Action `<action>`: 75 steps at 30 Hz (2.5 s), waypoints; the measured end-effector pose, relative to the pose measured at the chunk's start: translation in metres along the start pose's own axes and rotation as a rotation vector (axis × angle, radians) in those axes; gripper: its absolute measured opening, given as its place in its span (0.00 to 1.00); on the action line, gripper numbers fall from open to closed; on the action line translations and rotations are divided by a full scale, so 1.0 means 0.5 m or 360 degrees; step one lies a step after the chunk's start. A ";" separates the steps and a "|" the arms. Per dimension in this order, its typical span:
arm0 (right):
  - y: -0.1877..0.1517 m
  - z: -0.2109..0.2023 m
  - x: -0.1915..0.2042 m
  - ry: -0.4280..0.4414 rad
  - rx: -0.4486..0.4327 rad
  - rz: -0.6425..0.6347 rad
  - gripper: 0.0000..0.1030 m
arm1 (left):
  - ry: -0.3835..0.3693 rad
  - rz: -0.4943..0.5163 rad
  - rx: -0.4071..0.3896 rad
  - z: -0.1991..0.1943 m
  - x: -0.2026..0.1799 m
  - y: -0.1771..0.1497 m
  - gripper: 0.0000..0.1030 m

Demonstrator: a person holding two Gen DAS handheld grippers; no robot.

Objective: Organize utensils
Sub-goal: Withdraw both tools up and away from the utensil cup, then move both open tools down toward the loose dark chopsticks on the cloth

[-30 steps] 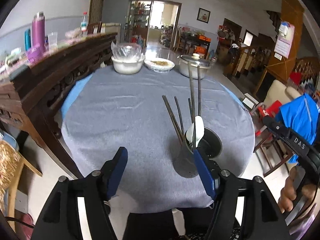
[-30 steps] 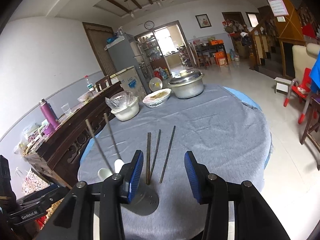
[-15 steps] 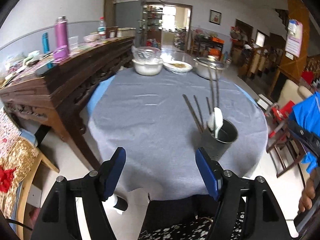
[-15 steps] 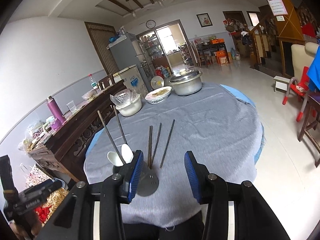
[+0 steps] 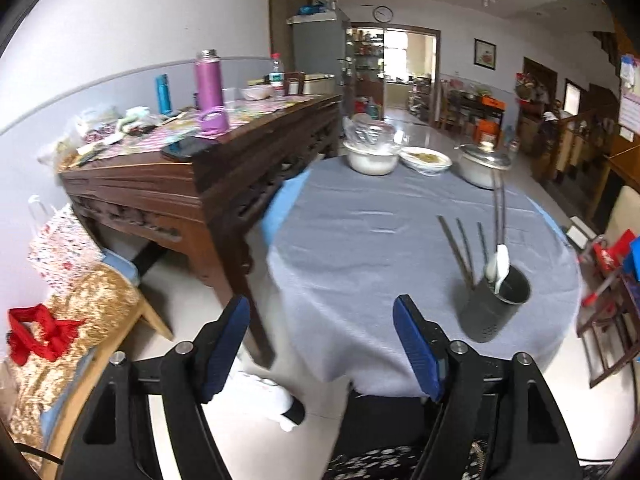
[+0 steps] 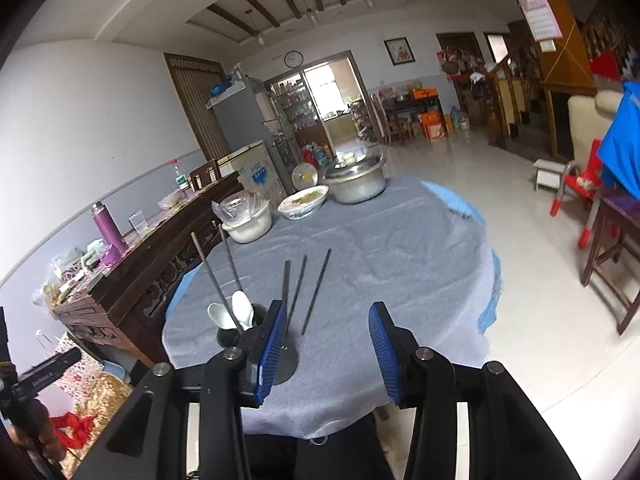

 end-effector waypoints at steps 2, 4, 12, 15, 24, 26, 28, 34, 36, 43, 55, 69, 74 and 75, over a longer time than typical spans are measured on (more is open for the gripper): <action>0.008 -0.012 -0.010 -0.0010 -0.0014 0.0012 0.45 | 0.0037 -0.0013 0.0015 -0.004 0.020 -0.002 0.74; 0.013 -0.021 -0.021 -0.0026 -0.0025 0.0014 0.45 | 0.0060 -0.0049 0.0038 -0.001 0.040 -0.006 0.74; 0.043 -0.015 -0.034 -0.0066 -0.0022 0.0002 0.45 | 0.0131 -0.0108 0.0036 0.006 0.080 0.007 0.74; 0.050 -0.001 -0.024 -0.0043 -0.0013 0.0001 0.45 | 0.0133 -0.0133 0.0036 0.012 0.086 0.016 0.74; 0.060 0.021 -0.017 -0.0073 0.0011 -0.0054 0.45 | 0.0126 -0.0102 0.0066 0.039 0.074 0.035 0.74; 0.062 0.023 -0.026 -0.0087 0.0016 -0.0034 0.45 | 0.0115 -0.0090 0.0068 0.046 0.064 0.043 0.74; 0.065 0.027 -0.036 -0.0108 0.0023 -0.0019 0.45 | 0.0098 -0.0075 0.0072 0.050 0.054 0.049 0.74; 0.077 0.060 -0.050 -0.0114 0.0058 0.0009 0.45 | 0.0065 -0.0034 0.0075 0.078 0.026 0.075 0.74; 0.072 0.080 -0.054 -0.0099 0.0099 0.0042 0.45 | 0.0045 -0.0045 0.0090 0.093 0.020 0.086 0.74; 0.076 0.182 -0.082 -0.0073 0.0229 0.0128 0.45 | -0.0006 -0.0031 0.0116 0.177 -0.011 0.149 0.74; 0.138 0.507 -0.047 0.0137 0.0575 0.0171 0.45 | -0.0271 0.0052 0.0384 0.467 -0.157 0.266 0.74; 0.132 0.860 0.021 0.0167 0.0930 0.0143 0.33 | -0.0570 0.0268 0.0719 0.675 -0.421 0.232 0.66; 0.124 0.901 0.020 0.0188 0.0950 0.0198 0.32 | -0.0621 0.0188 0.0859 0.726 -0.444 0.212 0.55; 0.127 0.901 0.020 0.0230 0.0936 0.0226 0.32 | -0.0628 0.0176 0.0875 0.736 -0.450 0.206 0.55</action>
Point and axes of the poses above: each gripper's, at about its wrist camera, not at the fingertips, and z roughly the way its jaws point, x to its left, y to its top, the point moved 6 cm from there along z, roughly the way its jaws point, and after that the axes turned 7 degrees about -z, right-handed, at the moved point
